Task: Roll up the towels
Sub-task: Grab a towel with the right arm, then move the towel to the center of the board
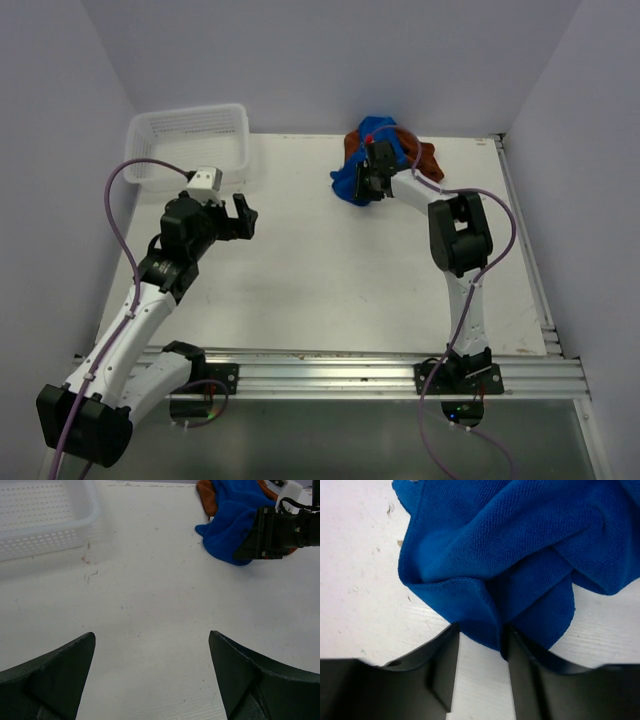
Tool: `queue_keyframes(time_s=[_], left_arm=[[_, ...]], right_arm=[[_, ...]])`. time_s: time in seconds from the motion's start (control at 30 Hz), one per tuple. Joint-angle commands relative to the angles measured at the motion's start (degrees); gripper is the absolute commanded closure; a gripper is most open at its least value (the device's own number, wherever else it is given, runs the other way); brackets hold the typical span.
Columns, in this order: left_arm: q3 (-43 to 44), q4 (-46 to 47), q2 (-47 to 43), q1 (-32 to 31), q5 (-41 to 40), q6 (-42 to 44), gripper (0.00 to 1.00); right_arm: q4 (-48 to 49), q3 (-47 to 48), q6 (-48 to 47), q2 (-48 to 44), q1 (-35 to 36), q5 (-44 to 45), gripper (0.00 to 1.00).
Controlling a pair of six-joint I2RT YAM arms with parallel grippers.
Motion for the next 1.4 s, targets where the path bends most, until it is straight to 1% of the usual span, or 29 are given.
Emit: queue_keyframes(time_s=[0.0, 0.03, 0.07, 0.17, 0.27, 0.33, 0.37, 0.4, 0.47, 0.5, 0.57, 0.6, 0.67, 0.7, 0.73, 0.77, 0.8, 0.83, 0.87, 0.9, 0.97, 1.0, 1.03, 1.07, 1.13, 1.17, 1.23, 1.27, 1.37], left_arm=[[1.83, 1.88, -0.04, -0.31, 1.81, -0.05, 0.0], [1.83, 1.97, -0.22, -0.23, 1.81, -0.14, 0.0], [1.83, 1.88, -0.22, -0.23, 1.81, -0.14, 0.01], [1.83, 1.88, -0.13, -0.23, 1.99, -0.14, 0.01], [1.74, 1.97, -0.22, -0.23, 2.25, -0.22, 0.0], [1.74, 1.97, -0.22, -0.23, 2.08, -0.22, 0.0], [1.74, 1.97, -0.22, -0.23, 2.17, -0.22, 0.01], [1.83, 2.06, -0.22, -0.23, 2.17, -0.22, 0.0], [1.74, 2.06, -0.31, -0.23, 2.08, -0.22, 0.0], [1.74, 1.97, -0.31, -0.23, 1.9, -0.22, 0.0], [1.92, 2.06, -0.57, -0.23, 1.47, -0.22, 0.0], [1.83, 1.97, -0.83, -0.31, 1.38, -0.22, 0.0], [1.83, 2.41, -1.62, -0.23, 1.37, -0.22, 0.0], [1.57, 2.67, -2.06, -0.23, 1.29, -0.22, 0.0], [1.48, 3.11, -2.85, -0.23, 1.2, -0.22, 0.0], [1.22, 3.2, -3.2, -0.23, 0.94, -0.22, 0.0], [1.04, 3.38, -3.55, -0.23, 0.76, -0.14, 0.0], [1.04, 3.64, -3.99, -0.23, 0.59, -0.14, 0.0], [0.95, 3.64, -4.17, -0.23, 0.24, -0.05, 0.01], [0.95, 3.64, -4.43, -0.23, 0.15, 0.04, 0.0], [0.69, 3.82, -4.52, -0.31, -0.03, 0.04, 0.0], [0.69, 3.82, -4.52, -0.32, -0.03, 0.04, 0.0], [0.69, 3.9, -4.44, -0.32, -0.03, 0.04, 0.01], [0.6, 3.9, -4.35, -0.32, -0.12, 0.04, 0.0], [0.6, 3.9, -4.0, -0.32, 0.23, -0.14, 0.0], [0.69, 3.9, -3.82, -0.32, 0.32, -0.14, 0.0], [0.43, 4.08, -3.47, -0.32, 0.58, -0.14, 0.0], [0.42, 4.08, -3.21, -0.32, 0.84, -0.14, 0.0], [0.6, 4.08, -2.07, -0.32, 2.69, -0.22, 0.0]], right_arm=[[-0.06, 1.38, -1.22, -1.62, 0.14, 0.79, 0.68], [-0.15, 1.47, -1.22, -2.4, 0.14, 0.79, 0.74], [-0.41, 1.56, -1.31, -2.93, 0.14, 0.7, 0.84], [-1.64, 2.96, -1.92, -5.47, 0.31, 0.88, 1.0], [-5.84, 7.87, -3.06, -8.02, 0.31, 1.23, 1.0], [-9.01, 14.54, -3.68, -9.52, 0.31, 1.76, 1.0], [-12.86, 17.52, -3.85, -10.75, 0.31, 2.11, 1.0], [-15.07, 24.69, -3.86, -11.28, 0.4, 2.11, 1.0], [-20.88, 32.37, -3.68, -12.51, 0.4, 0.36, 1.0], [-22.72, 38.93, -3.42, -14.17, 0.84, -0.26, 1.0], [-26.06, 42.41, -3.59, -17.34, 1.63, -2.1, 1.0], [-26.43, 41.9, -3.51, -22.14, 2.5, -2.89, 1.0], [-25.74, 38.32, -3.42, -27.96, 3.21, -5.26, 1.0], [-24.77, 32.12, -2.55, -31.82, 3.48, -7.45, 1.0], [-23.54, 28.31, -1.67, -38.47, 3.83, -8.78, 1.0], [-20.75, 24.36, -0.61, -42.62, 3.74, -10.09, 1.0], [-19.41, 16.32, 1.14, -46.06, 3.83, -11.15, 1.0], [-18.1, 12.23, 2.2, -52.88, 3.83, -13.25, 1.0], [-15.3, 8.1, 3.25, -55.99, 3.83, -14.49, 1.0], [-13.62, -0.29, 4.92, -58.98, 3.83, -16.16, 1.0], [-10.37, -8.33, 6.77, -67.14, 3.83, -18.19, 1.0], [-10.0, -15.07, 7.04, -69.45, 3.74, -18.98, 1.0], [-10.0, -18.27, 7.22, -71.47, 3.83, -19.51, 1.0], [-8.95, -25.53, 7.74, -75.41, 3.83, -19.43, 1.0], [-7.54, -32.42, 9.94, -78.6, 3.83, -19.25, 1.0], [-6.75, -38.2, 10.55, -81.48, 3.83, -18.99, 1.0], [-6.74, -42.98, 11.26, -83.96, 3.74, -18.02, 1.0], [-7.44, -46.83, 11.35, -84.76, 3.74, -15.49, 1.0], [-13.3, -50.9, 10.99, -86.43, 3.74, -6.45, 1.0]])
